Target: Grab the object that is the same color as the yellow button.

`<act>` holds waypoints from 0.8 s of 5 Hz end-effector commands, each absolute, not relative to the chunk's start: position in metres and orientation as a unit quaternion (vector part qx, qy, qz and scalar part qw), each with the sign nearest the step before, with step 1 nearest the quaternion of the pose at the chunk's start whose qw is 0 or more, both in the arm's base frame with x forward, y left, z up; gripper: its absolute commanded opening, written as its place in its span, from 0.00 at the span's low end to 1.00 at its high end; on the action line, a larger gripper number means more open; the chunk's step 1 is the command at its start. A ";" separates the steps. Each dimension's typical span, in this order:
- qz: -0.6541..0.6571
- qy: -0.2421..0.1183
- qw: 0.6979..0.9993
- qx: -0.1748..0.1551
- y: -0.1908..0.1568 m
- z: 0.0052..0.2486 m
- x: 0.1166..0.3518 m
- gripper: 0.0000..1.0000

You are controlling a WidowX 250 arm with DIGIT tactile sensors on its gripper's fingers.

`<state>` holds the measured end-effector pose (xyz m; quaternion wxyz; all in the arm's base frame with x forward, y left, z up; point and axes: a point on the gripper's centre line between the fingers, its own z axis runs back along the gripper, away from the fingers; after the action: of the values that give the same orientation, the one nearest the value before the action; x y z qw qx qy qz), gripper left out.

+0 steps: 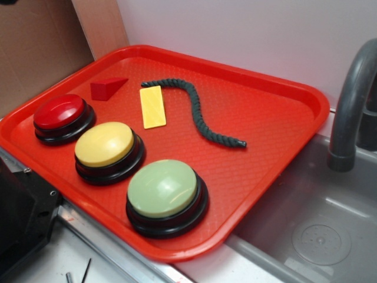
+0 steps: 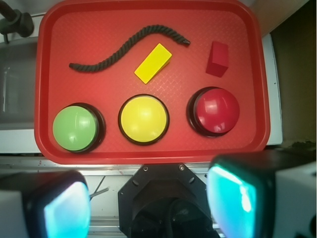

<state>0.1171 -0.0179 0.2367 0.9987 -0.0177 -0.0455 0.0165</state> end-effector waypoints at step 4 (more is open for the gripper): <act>0.246 -0.095 0.963 -0.051 -0.006 0.198 0.148 1.00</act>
<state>0.1460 -0.0078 0.1917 0.9636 -0.0491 -0.0847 0.2489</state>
